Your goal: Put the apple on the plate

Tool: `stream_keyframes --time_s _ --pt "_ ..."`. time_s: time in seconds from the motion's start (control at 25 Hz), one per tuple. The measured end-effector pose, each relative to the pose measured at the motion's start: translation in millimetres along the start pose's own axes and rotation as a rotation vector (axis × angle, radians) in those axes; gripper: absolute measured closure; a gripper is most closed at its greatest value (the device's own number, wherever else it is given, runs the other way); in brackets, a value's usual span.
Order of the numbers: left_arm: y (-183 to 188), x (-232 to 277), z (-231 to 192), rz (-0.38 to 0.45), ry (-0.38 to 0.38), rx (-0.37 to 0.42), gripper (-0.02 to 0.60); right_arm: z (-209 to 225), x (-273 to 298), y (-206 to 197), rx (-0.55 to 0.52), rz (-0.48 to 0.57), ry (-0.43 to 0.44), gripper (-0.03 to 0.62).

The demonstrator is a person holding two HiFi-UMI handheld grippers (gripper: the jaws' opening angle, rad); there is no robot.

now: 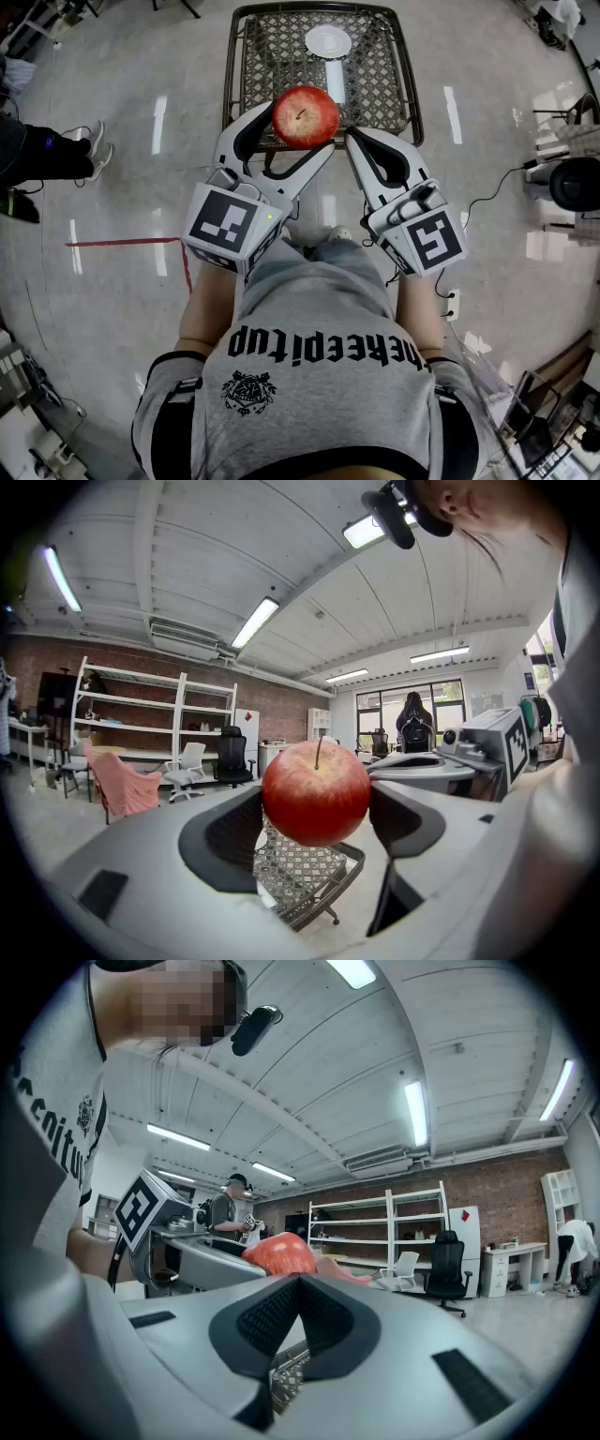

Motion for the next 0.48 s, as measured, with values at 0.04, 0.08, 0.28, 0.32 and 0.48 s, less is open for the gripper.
stream_keyframes --time_s 0.04,0.08,0.28,0.32,0.48 --pt "0.4 -1.8 -4.8 0.002 -0.004 0.0 0.187 -2.0 5.1 1.0 0.001 0.0 -0.004 0.602" --pt "0.7 -3.5 -9.2 0.004 -0.008 0.0 0.187 -3.9 9.8 1.8 0.002 -0.001 -0.008 0.602" --pt "0.9 -11.5 -26.4 0.015 -0.043 0.007 0.187 -14.5 27.3 2.5 -0.001 -0.005 -0.032 0.602" --pt "1.1 -13.4 -30.5 0.016 -0.049 0.004 0.187 -16.9 30.9 3.1 0.0 -0.007 -0.038 0.602" --pt "2.5 -23.5 -46.5 0.02 -0.068 0.005 0.187 -28.6 46.7 7.8 -0.006 -0.012 -0.055 0.602"
Point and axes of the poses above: the fingertips, and each gripper's own axes: x forward along the fingers, z to its right, y out of its top, the point moved 3 cm from there along -x, backward along the fingers, and after that the axes turned 4 degrees about -x, right-handed, at the moved point
